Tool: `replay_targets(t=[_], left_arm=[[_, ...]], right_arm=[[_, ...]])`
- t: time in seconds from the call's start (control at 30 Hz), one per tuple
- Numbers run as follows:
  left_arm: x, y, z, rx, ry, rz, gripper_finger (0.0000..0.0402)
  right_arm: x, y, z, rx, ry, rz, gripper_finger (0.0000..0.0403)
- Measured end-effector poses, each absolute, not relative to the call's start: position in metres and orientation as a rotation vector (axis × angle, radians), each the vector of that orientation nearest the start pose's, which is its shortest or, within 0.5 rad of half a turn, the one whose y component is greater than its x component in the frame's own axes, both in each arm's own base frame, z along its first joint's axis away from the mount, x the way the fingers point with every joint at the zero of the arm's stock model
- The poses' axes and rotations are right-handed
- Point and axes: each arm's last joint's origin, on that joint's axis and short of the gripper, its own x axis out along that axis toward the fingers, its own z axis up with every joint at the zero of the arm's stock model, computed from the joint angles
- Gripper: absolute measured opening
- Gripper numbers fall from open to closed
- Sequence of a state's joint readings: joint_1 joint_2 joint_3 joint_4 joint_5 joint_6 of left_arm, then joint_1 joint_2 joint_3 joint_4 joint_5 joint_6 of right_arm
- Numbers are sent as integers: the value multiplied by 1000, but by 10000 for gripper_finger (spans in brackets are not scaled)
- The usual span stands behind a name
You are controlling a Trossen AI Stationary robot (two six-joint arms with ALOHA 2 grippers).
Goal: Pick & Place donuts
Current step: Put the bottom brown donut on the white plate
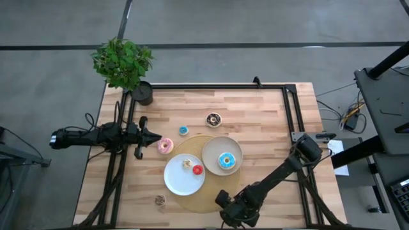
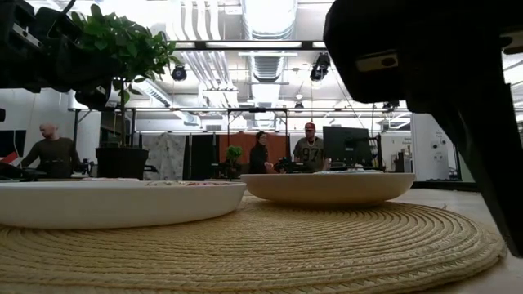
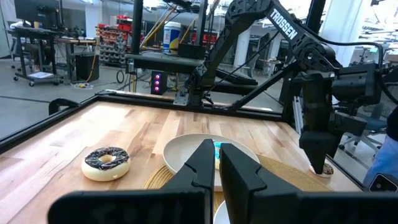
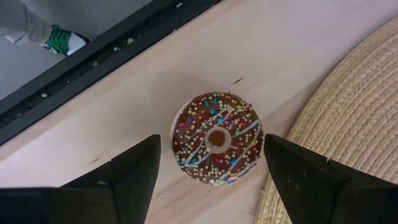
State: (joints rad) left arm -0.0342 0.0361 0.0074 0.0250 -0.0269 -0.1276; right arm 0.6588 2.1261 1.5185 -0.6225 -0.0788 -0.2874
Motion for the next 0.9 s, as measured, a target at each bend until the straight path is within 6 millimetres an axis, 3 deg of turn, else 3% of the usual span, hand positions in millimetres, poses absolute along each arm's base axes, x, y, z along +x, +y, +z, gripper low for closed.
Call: replay_targets(t=[0.3,0.9], left_arm=[[99,-3,166,-128,5,-8,0],[99,-3,166,-128,4,-7,0]], right_arm=[[338,263,142,-600,1115,814,273],[338,263,142,-598,1115,813,212]])
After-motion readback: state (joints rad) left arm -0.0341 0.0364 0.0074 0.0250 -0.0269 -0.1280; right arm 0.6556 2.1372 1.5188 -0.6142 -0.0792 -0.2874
